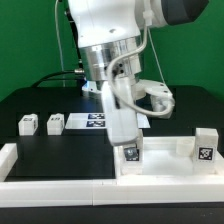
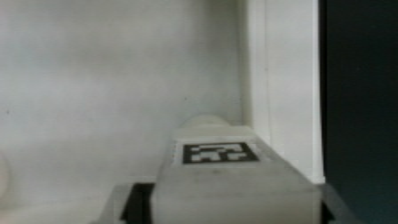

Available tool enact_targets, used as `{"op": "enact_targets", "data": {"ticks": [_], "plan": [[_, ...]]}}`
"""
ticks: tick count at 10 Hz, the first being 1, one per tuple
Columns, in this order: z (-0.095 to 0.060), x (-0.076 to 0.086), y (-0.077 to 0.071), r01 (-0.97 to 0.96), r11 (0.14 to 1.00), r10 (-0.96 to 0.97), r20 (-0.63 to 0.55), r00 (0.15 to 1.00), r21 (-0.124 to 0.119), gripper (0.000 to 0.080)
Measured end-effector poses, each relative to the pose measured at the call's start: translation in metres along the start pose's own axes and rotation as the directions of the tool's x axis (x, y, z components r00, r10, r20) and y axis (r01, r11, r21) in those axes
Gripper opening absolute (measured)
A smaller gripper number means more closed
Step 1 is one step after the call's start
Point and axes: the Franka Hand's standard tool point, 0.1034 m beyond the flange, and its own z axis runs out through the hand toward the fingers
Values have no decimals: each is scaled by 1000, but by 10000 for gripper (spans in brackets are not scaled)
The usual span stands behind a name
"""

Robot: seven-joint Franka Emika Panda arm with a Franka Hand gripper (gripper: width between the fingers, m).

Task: Assemble square table

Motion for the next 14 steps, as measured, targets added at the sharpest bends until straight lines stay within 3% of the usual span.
{"op": "enact_targets", "data": {"ticks": [3, 6, 7, 8, 9, 10, 11, 14], "plan": [[0, 0, 0, -179, 984, 179, 0, 984, 1, 287], [0, 0, 0, -205, 979, 205, -7, 979, 1, 288], [0, 0, 0, -205, 979, 205, -7, 979, 1, 453], [-1, -2, 1, -180, 984, 180, -6, 984, 1, 453], [-9, -8, 3, -91, 996, 91, 1, 996, 6, 579], [-23, -13, 6, -2, 1000, 2, 11, 1000, 14, 628], [-31, -17, 6, 30, 999, -30, 16, 999, 11, 628], [-27, -15, 7, 27, 1000, -27, 13, 1000, 8, 649]]}}
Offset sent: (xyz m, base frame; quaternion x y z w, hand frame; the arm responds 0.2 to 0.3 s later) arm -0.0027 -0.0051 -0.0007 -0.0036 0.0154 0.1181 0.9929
